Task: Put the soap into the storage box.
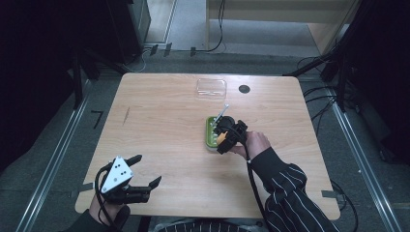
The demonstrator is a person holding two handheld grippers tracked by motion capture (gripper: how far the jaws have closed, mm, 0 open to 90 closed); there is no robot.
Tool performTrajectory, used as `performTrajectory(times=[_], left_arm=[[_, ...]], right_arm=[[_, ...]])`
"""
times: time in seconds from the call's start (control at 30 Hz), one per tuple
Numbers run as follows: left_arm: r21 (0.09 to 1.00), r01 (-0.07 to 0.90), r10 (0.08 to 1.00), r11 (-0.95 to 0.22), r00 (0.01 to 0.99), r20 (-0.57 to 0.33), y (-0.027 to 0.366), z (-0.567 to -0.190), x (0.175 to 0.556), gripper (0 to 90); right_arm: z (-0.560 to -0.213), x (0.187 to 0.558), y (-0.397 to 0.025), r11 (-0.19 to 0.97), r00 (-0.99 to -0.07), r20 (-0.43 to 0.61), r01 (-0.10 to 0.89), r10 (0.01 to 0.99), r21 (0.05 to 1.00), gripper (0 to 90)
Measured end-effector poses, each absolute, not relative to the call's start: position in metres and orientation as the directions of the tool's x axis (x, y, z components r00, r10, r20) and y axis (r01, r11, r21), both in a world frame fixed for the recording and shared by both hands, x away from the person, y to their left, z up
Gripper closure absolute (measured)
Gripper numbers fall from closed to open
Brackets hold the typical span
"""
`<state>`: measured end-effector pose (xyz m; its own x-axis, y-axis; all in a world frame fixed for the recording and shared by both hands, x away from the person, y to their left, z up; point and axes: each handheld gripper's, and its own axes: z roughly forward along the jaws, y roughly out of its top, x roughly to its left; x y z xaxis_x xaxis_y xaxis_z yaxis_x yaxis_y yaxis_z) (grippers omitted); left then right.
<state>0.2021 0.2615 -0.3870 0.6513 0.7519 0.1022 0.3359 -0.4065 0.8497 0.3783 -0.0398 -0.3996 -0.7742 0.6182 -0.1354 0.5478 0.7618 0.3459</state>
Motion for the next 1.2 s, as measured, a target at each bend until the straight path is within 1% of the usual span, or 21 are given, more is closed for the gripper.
performTrajectory(times=[0.73,1.2], left_arm=[[0.849,0.339,0.754,-0.405,0.649,0.101,0.262,-0.387,0.201,13.6],[0.849,0.34,0.754,-0.405,0.649,0.1,0.263,-0.387,0.201,13.6]], right_arm=[[-0.396,0.403,-0.03,0.754,-0.771,-0.137,0.542,0.622,0.37,27.5],[-0.4,0.417,-0.026,0.751,-0.769,-0.124,0.555,0.627,0.358,27.5]])
